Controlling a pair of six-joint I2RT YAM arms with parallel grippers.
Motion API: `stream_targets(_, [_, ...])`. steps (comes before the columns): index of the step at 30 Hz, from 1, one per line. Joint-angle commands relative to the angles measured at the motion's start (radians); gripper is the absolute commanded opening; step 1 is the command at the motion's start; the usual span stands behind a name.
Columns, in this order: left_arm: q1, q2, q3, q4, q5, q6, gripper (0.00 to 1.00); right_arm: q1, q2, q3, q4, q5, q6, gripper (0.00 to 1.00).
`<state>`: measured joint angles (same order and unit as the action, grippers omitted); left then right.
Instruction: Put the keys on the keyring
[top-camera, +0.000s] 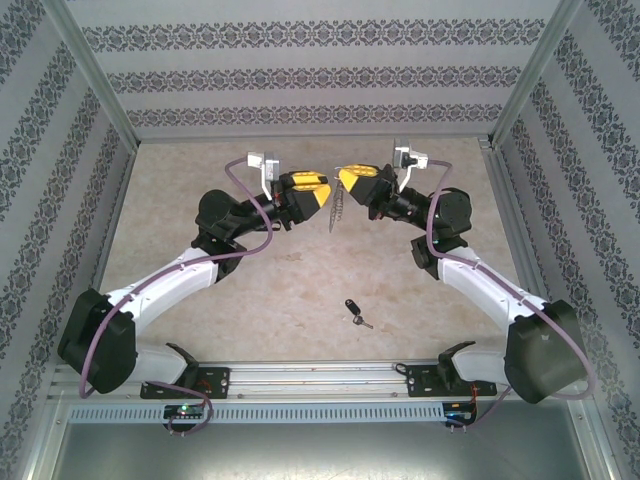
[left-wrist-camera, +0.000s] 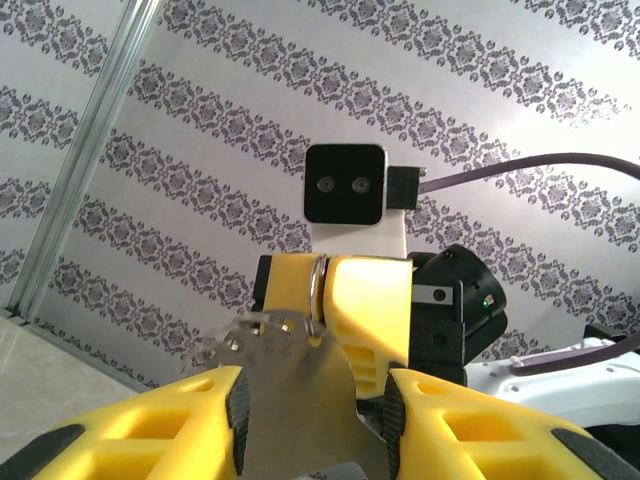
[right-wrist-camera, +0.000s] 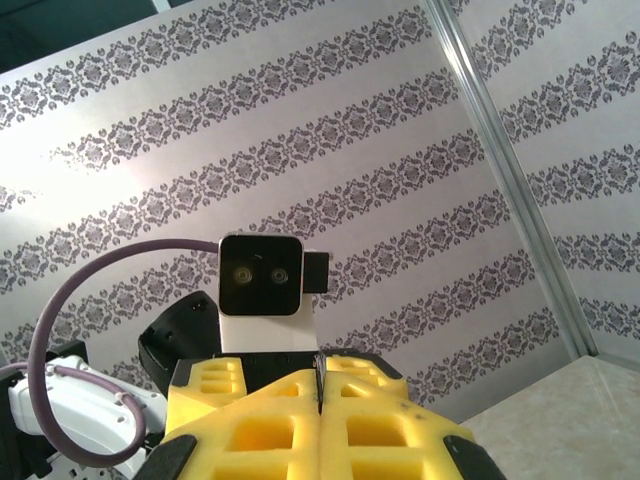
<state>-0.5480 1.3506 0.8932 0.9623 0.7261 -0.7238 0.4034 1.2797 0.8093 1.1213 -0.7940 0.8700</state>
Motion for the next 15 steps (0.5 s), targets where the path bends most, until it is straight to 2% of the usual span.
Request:
stream_targets(1, [-0.01,0.019,0.035,0.078,0.019,-0.033,0.42,0.016,0.006,0.034,0.083,-0.002,0.016,0.0])
stream_targets(15, [-0.023,0.042,0.057,0.099,0.021,-0.039,0.39,0.031,0.017,0.036,0.058,-0.031,0.003,0.0])
